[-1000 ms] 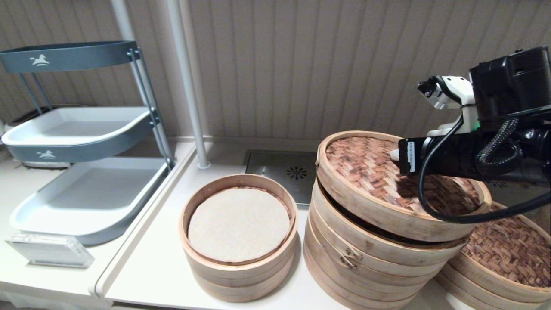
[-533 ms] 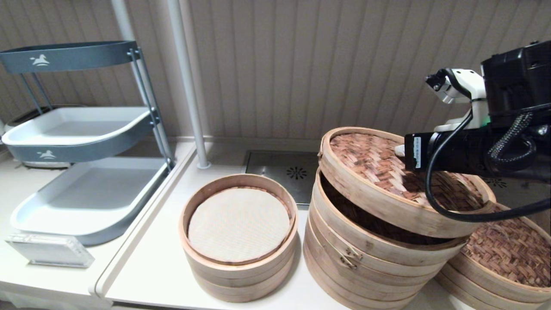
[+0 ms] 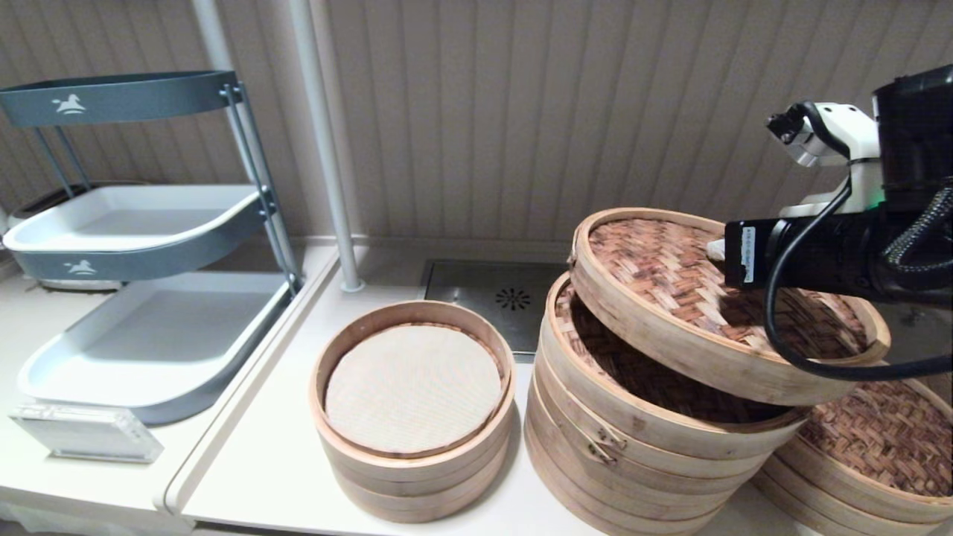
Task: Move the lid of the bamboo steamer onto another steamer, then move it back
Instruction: Put the steamer
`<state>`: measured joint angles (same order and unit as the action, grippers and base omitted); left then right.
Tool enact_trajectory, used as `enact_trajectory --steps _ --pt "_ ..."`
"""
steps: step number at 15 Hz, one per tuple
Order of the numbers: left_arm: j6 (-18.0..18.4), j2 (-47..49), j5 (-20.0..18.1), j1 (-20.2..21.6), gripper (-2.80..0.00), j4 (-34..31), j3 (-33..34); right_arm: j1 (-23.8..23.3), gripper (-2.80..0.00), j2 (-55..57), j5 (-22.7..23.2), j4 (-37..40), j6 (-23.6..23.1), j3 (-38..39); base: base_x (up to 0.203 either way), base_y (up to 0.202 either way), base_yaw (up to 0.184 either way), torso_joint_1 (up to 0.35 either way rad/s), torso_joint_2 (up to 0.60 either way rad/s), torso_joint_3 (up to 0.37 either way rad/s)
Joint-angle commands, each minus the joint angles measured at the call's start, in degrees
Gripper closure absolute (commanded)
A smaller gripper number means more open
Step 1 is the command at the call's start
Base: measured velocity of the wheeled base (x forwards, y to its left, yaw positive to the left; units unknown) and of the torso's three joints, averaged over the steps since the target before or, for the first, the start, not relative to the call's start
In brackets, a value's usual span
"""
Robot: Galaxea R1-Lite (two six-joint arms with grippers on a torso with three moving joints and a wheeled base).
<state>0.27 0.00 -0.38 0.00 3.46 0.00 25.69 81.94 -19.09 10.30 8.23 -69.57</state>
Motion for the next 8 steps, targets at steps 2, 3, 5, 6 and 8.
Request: enact_trajectory --steps 2,3,5,6,8 --pt "0.0 -0.09 -0.06 0.0 0.0 0.05 1.41 -2.31 0.0 -1.61 -0.31 0.07 -0.19 0.95 0.0 0.0 0.0 0.0 0.0 0.0" --pt "0.0 -0.09 -0.06 0.0 0.0 0.05 1.41 -3.17 0.0 -1.97 -0.25 0.12 -0.23 1.08 0.0 0.0 0.0 0.0 0.0 0.0" --pt "0.0 -0.09 0.03 0.09 0.0 0.05 1.41 -5.01 0.0 -2.39 -0.25 0.23 -0.47 1.43 0.0 0.0 0.0 0.0 0.0 0.0" --pt "0.0 -0.09 0.02 0.08 0.0 0.05 1.41 -5.78 0.0 -2.6 -0.27 0.2 -0.69 1.64 0.0 0.0 0.0 0.0 0.0 0.0" --pt "0.0 -0.09 -0.03 0.0 0.0 0.05 1.41 -9.99 0.0 -3.55 -0.25 0.07 -1.34 2.52 0.0 0.0 0.0 0.0 0.0 0.0"
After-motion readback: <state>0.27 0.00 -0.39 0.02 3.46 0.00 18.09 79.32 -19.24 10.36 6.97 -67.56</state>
